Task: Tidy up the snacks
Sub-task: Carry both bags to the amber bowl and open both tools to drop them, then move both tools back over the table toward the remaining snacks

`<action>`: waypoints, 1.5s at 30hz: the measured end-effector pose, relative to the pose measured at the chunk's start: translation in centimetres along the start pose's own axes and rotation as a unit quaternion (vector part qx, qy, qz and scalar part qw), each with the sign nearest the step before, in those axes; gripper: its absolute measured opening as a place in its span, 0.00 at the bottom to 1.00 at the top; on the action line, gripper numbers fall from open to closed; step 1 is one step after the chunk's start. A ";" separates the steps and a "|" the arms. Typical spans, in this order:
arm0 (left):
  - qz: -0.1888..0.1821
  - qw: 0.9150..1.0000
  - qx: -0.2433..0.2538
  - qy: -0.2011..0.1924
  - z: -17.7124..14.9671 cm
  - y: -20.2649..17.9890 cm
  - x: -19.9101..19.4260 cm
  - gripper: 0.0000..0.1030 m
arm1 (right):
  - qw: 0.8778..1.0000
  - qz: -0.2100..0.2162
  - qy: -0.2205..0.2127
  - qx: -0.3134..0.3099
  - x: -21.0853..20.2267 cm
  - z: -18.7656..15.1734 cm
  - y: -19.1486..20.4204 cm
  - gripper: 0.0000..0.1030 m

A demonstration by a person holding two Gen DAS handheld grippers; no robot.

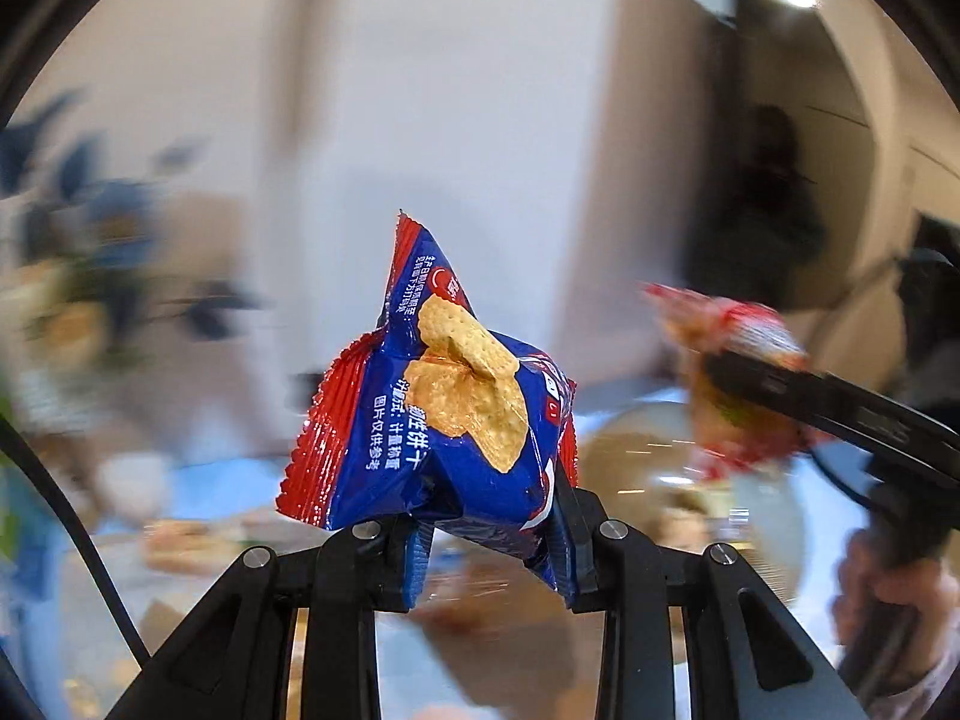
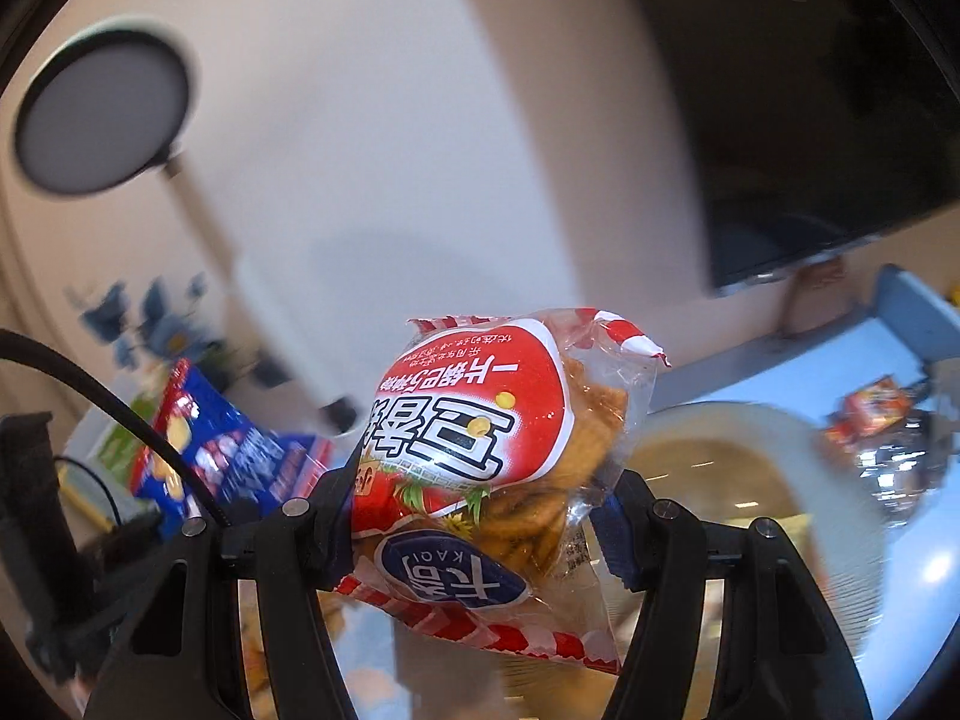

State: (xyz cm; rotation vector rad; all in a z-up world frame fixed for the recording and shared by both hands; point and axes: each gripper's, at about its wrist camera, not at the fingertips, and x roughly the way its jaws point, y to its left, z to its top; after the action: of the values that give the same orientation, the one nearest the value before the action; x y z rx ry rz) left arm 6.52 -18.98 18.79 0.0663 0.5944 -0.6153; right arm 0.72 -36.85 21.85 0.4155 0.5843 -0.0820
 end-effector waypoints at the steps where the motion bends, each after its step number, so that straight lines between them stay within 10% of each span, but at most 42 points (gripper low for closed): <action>1: -0.022 1.000 0.008 0.011 0.0 -1.9 1.4 0.30 | 1.000 -0.007 0.000 0.007 0.1 0.2 -0.9 0.61; 4: -0.079 0.995 0.028 0.061 -0.8 -5.8 5.9 0.36 | 0.998 -0.051 0.013 0.032 0.8 0.0 -4.8 0.65; 6: -0.085 0.989 0.041 0.111 -1.8 -7.4 9.2 0.61 | 0.995 -0.083 0.043 0.043 2.0 -0.4 -6.8 0.87; 15: 0.030 0.988 0.037 0.146 -2.7 -5.7 11.1 0.78 | 0.985 -0.116 0.091 0.084 2.9 -2.6 -9.4 0.87; 30: 0.109 0.989 -0.010 0.100 -2.9 3.7 1.9 0.79 | 0.997 -0.035 0.071 -0.002 2.3 -1.1 4.4 0.91; 45: 0.227 0.966 -0.057 0.107 -11.0 22.8 -6.6 0.86 | 0.981 0.077 0.100 -0.144 4.7 -12.5 21.9 0.99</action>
State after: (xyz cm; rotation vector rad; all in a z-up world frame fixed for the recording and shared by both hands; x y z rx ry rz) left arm 9.37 5.71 10.62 0.1573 0.7936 -0.1275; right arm 2.36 -11.63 17.70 0.1859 0.7486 0.1932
